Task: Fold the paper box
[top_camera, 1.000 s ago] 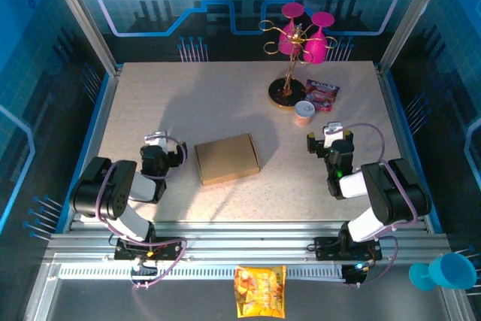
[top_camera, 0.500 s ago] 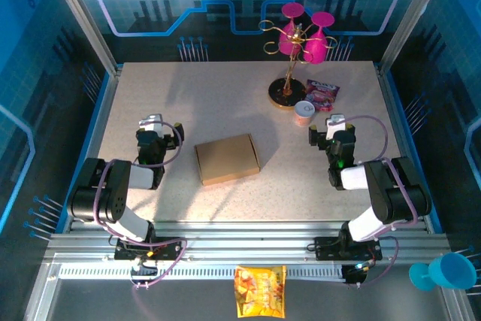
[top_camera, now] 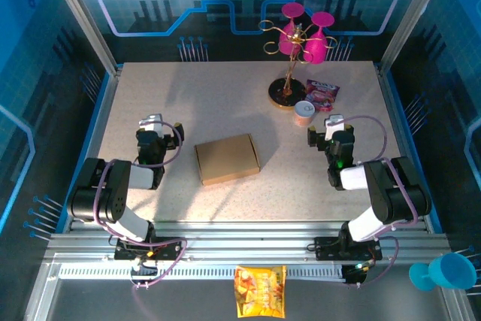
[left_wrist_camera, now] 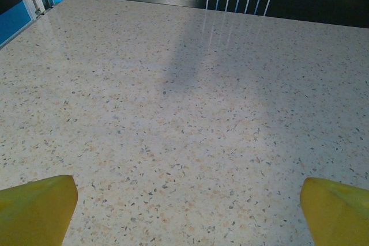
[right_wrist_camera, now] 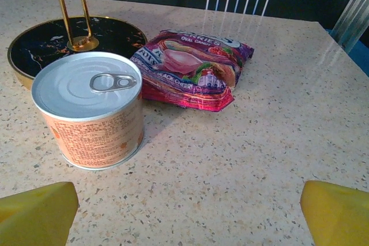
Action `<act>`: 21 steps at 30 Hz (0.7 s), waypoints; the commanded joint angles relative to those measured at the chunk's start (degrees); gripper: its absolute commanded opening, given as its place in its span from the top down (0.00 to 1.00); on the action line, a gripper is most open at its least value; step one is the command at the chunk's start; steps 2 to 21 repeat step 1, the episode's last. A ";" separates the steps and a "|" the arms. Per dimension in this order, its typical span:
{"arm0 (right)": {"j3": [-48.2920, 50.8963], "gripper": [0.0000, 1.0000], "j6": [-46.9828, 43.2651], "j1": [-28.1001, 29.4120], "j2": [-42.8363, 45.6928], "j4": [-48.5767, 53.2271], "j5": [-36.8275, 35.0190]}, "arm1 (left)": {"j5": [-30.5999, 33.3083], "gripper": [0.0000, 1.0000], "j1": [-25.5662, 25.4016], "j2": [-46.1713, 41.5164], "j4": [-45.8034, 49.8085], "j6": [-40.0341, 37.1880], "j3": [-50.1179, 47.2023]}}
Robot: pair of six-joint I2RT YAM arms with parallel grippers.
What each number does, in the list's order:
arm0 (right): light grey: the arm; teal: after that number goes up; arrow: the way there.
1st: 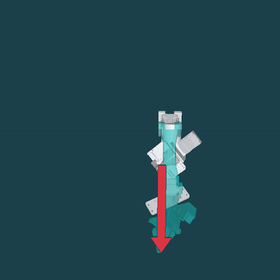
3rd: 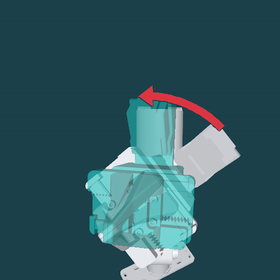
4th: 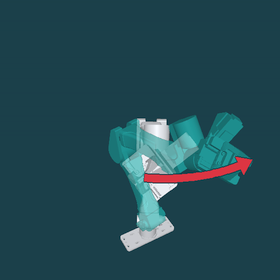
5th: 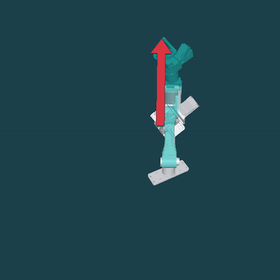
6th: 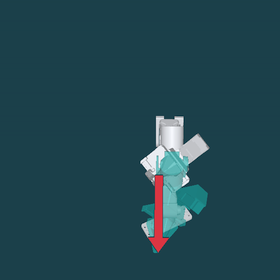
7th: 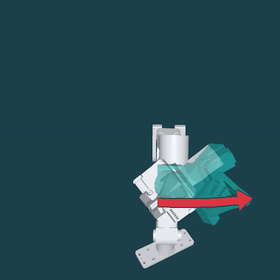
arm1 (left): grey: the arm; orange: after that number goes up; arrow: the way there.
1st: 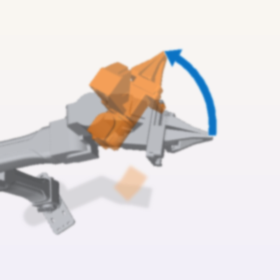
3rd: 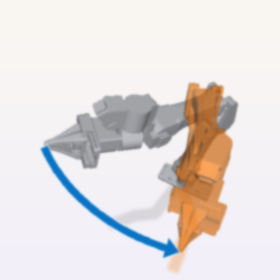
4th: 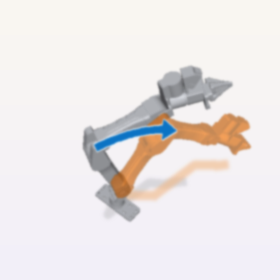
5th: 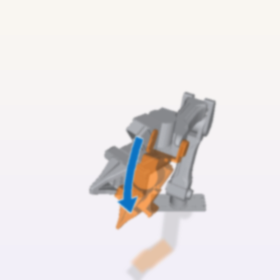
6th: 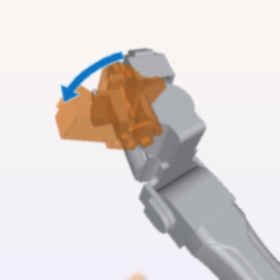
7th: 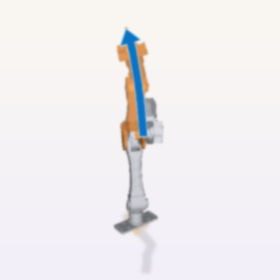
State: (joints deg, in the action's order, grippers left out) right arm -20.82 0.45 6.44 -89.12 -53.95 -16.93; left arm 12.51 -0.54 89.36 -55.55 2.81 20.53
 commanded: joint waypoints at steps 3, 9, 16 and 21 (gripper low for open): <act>-0.56 0.00 0.56 -0.39 0.54 -0.56 0.20 | -1.00 0.01 -0.04 -0.50 0.18 -0.43 0.04; -0.56 0.00 0.56 -0.39 0.54 -0.56 0.20 | -1.00 0.01 -0.04 -0.50 0.18 -0.43 0.04; -0.56 0.00 0.56 -0.39 0.54 -0.56 0.20 | -1.00 0.01 -0.04 -0.50 0.18 -0.43 0.04; -0.56 0.00 0.56 -0.39 0.54 -0.56 0.20 | -1.00 0.01 -0.04 -0.50 0.18 -0.43 0.04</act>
